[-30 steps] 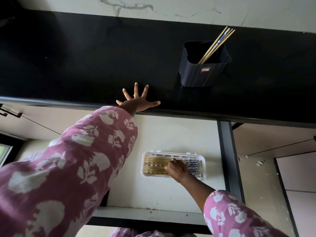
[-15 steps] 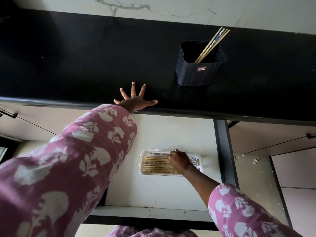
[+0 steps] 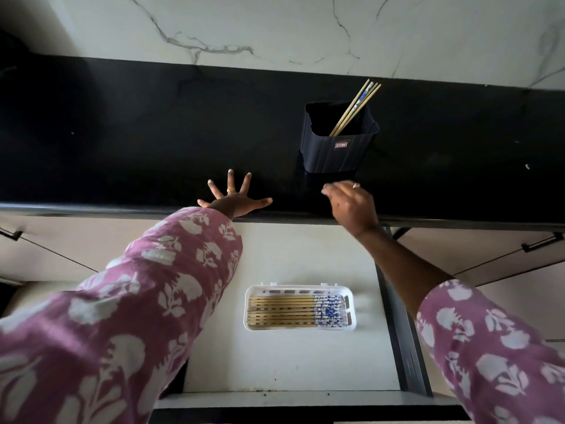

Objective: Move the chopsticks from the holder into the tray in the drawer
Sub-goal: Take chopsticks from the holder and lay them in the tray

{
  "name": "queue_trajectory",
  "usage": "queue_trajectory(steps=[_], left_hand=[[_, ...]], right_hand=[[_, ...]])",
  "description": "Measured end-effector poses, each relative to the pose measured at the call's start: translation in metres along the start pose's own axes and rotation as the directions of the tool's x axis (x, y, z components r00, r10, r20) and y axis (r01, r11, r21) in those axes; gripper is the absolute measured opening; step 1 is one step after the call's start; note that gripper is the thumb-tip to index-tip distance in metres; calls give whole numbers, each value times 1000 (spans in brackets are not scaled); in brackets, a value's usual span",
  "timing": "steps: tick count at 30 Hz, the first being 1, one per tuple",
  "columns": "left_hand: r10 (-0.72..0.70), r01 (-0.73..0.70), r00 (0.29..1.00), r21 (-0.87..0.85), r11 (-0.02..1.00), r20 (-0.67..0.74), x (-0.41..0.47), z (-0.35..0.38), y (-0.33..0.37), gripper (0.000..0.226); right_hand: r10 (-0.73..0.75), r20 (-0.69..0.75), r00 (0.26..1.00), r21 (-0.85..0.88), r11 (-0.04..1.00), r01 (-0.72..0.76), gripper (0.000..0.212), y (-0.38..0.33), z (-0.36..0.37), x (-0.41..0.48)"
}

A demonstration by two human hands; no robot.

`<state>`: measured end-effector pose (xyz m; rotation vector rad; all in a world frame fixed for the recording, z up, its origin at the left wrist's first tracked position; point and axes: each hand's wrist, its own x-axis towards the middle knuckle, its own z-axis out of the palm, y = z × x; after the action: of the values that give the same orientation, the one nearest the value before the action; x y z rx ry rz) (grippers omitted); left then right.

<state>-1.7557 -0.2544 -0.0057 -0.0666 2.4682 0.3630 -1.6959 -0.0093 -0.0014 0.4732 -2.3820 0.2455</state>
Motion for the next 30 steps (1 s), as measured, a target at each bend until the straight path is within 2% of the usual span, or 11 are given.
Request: queue_trajectory(steps=[3,8,10,12,14,21,25,27,30], left_hand=[[-4,4,1000,0,1000,-2,1,0,0,97],[-5,5,1000,-13,1000,4,3,-1,1,96],[-5,5,1000,-17,1000,6,5,0,1,95],[-7,7,1000,-19,1000,11,6,0,1,95],[-13,13,1000,-15,1000,15,8,0,0,95],[-27,27,999,-18,999,23,9,0,1,95],[-29,30,999,-5,1000,29,8,0,1,95],[-33,33,999,-6,999,27,8,0,1,95],[-40,40,999,-3,999,23,8,1,2,95]], right_hand=[[29,-133,991,-37,999,-34,10,19,-6,35],[334,-171,927,25,942,-335,10,45,-3,86],[507,-140,850,89,862,-500,15,52,-4,105],[700,-85,710,133,714,-688,22,61,-6,122],[819,-44,572,181,570,-802,26,72,-7,137],[938,151,313,354,244,-903,38,125,14,171],[950,258,178,363,75,-929,51,132,29,177],[940,310,144,395,10,-918,54,132,34,177],[923,362,128,397,-28,-917,57,138,40,173]])
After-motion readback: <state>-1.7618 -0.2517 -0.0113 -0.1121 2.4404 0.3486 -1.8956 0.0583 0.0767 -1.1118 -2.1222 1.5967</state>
